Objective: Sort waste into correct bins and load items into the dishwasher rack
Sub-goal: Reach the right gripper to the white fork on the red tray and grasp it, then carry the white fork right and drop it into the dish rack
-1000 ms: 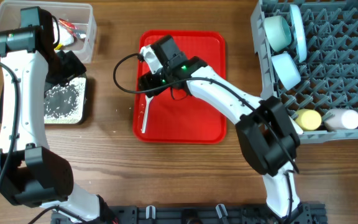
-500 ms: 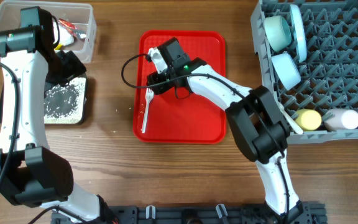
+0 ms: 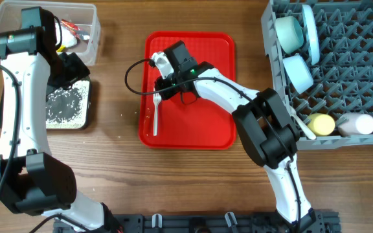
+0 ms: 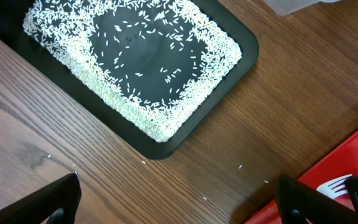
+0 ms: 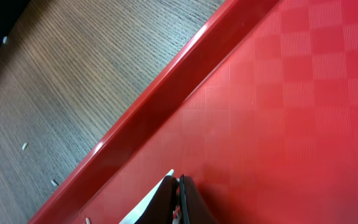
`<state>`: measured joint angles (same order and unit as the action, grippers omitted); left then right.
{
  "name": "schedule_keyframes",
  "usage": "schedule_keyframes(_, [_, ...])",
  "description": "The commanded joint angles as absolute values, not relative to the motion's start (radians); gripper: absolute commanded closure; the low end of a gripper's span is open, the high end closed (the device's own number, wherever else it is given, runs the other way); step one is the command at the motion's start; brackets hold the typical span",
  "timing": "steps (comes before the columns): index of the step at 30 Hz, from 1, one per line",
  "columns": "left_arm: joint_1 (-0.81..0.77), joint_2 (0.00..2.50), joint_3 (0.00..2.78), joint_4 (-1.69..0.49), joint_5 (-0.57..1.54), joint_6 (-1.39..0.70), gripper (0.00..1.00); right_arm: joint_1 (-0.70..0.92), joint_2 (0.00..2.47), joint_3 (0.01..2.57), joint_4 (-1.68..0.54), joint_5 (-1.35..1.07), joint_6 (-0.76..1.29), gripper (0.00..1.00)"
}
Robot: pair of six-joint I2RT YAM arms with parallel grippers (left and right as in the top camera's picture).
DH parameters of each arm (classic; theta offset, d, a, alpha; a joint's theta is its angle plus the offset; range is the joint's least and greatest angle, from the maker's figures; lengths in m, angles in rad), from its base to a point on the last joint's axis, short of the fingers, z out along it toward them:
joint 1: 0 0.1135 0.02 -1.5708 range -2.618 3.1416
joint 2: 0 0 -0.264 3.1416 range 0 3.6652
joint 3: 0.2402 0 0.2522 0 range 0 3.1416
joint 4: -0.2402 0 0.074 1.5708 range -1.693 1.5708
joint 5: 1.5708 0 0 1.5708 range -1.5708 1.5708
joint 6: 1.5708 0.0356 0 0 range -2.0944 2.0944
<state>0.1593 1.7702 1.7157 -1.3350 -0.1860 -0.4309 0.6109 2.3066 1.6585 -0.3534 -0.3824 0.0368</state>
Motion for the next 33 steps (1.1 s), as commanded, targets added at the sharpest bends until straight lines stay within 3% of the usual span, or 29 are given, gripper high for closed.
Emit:
schedule_keyframes(1, [0.162, 1.781, 1.718, -1.335, -0.187, -0.423, 0.00, 0.587, 2.281, 1.665, -0.390, -0.391, 0.030, 0.96])
schedule_keyframes(9, [0.162, 1.781, 1.718, -1.330, -0.187, -0.423, 0.00, 0.447, 1.997, 1.665, -0.592, -0.391, 0.005, 0.96])
schedule_keyframes(16, [0.162, 1.781, 1.718, -1.313, -0.187, -0.423, 0.00, 0.207, 1.608, 1.665, -0.890, -0.337, -0.125, 0.96])
schedule_keyframes(23, [0.162, 1.781, 1.718, -1.301, -0.187, -0.423, 0.00, 0.033, 1.319, 1.665, -1.099, 0.093, -0.126, 0.96])
schedule_keyframes(27, [0.162, 1.781, 1.718, -1.281, -0.186, -0.423, 0.00, 0.008, 1.225, 1.665, -1.134, 0.417, -0.011, 0.96])
schedule_keyframes(33, [0.162, 1.781, 1.718, -1.253, -0.184, -0.423, 0.00, 0.008, 1.191, 1.660, -1.262, 0.570, 0.091, 0.95])
